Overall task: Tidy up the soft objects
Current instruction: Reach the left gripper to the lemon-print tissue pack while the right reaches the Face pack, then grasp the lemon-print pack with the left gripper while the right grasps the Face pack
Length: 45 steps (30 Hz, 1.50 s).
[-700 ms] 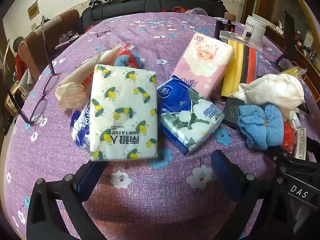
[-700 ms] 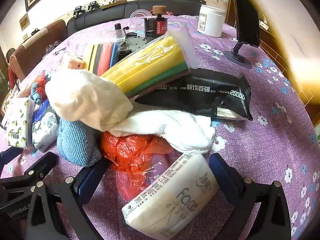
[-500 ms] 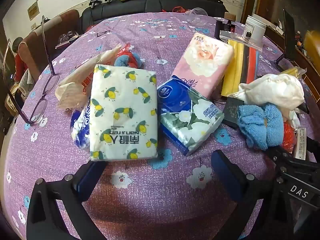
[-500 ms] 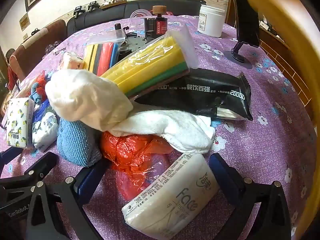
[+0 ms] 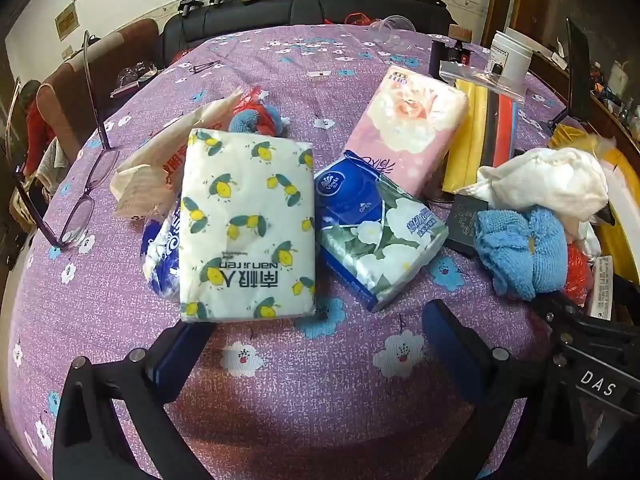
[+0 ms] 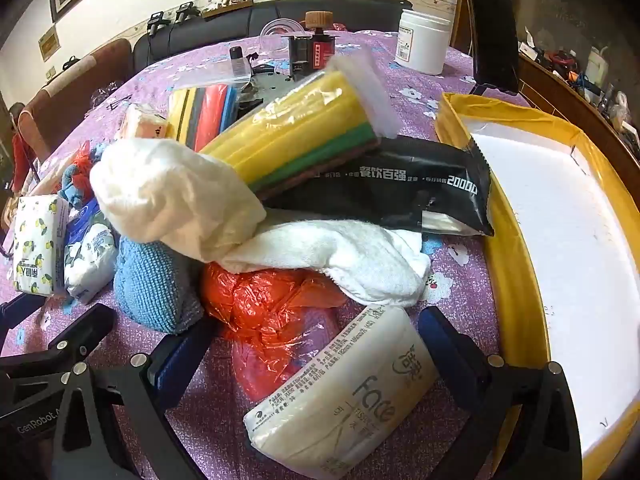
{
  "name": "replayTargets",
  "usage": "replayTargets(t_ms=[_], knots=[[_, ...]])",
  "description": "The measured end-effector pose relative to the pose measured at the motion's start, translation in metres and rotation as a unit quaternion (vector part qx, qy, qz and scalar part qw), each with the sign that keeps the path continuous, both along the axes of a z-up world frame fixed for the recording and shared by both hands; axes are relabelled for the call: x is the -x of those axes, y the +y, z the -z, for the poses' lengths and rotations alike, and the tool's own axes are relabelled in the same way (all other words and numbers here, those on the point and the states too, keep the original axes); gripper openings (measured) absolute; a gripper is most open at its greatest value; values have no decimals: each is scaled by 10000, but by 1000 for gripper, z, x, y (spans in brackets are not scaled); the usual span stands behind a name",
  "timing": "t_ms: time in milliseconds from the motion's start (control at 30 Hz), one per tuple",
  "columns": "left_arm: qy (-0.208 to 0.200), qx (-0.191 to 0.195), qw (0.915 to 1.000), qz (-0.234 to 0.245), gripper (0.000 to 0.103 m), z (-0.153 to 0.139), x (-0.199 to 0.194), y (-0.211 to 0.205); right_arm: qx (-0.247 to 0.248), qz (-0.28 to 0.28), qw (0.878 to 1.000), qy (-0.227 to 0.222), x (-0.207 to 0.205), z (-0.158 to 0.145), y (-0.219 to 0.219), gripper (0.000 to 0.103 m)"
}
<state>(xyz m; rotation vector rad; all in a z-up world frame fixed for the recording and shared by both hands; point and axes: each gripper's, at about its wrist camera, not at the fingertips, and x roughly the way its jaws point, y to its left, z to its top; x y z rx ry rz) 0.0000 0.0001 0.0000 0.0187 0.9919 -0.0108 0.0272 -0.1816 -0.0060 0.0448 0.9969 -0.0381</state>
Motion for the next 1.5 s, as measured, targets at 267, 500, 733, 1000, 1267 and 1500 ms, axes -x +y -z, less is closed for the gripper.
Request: replayTargets(t_ms=[267, 500, 733, 1000, 1267, 1500], knots=[[4, -4, 10000, -1, 103, 0, 0, 0, 10, -1, 10000, 1, 0, 0, 1, 102], [111, 106, 9998, 105, 103, -7, 18, 13, 13, 18, 10000, 2, 1, 0, 0, 102], [-46, 659, 9977, -122, 103, -13, 48, 47, 31, -159, 9998, 74, -1, 0, 2, 102], [-246, 538, 9975, -384, 103, -30, 47, 58, -1159, -1886, 9749, 256, 31, -16, -13, 101], [-406, -39, 9979, -512, 103, -31, 14, 30, -1310, -2102, 9684, -276, 53, -31, -41, 71], [-383, -319, 9965, -678, 59, -20, -5, 22, -1239, -2260, 9660, -200, 52, -37, -45, 71]])
